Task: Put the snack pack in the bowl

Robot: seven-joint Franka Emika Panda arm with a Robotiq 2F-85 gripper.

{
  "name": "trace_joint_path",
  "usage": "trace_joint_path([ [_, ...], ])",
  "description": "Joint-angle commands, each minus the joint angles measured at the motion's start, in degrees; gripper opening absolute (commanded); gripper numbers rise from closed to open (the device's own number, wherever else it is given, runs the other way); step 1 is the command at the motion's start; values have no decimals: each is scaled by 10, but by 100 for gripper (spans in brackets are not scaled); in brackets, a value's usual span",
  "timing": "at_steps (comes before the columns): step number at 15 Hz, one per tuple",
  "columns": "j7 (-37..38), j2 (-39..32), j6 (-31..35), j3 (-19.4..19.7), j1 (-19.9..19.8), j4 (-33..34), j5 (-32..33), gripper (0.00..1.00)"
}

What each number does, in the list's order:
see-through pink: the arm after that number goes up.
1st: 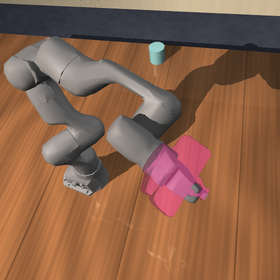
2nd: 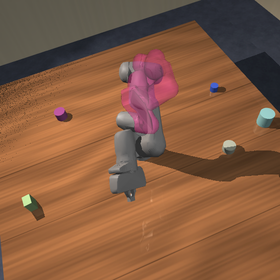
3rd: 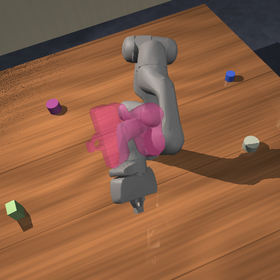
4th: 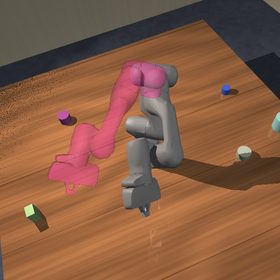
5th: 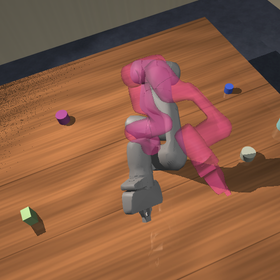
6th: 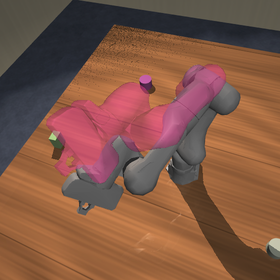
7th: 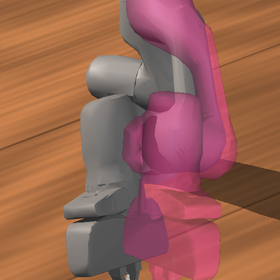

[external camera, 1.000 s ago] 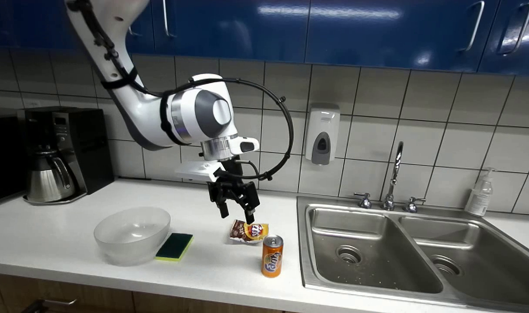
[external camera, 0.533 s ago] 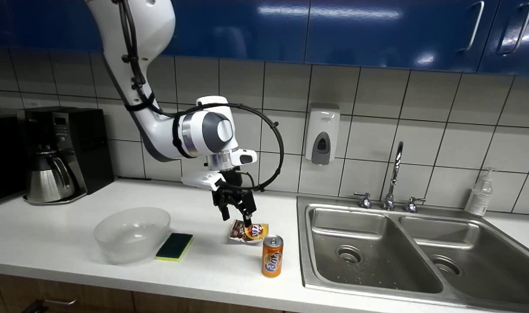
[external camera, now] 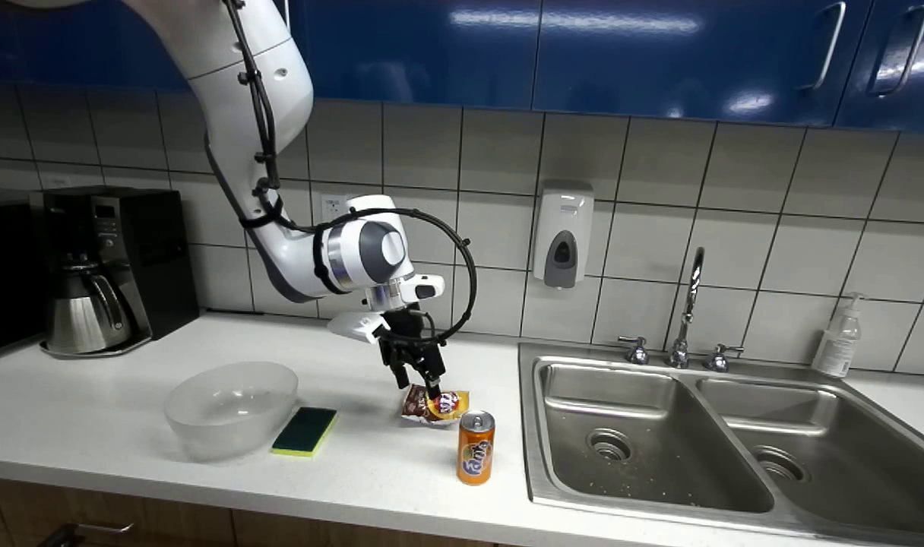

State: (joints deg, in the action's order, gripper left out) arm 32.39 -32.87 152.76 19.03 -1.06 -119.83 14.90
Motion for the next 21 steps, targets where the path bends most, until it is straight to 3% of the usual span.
trace_joint_path([
  [1,33,-61,-16,27,34,67,-12,100],
  [8,41,-135,-27,40,43,144,-40,100],
  [17,34,-154,-43,41,42,183,-57,100],
  [19,33,-155,-47,39,40,185,-59,93],
  [21,32,-156,-47,38,40,184,-58,100],
])
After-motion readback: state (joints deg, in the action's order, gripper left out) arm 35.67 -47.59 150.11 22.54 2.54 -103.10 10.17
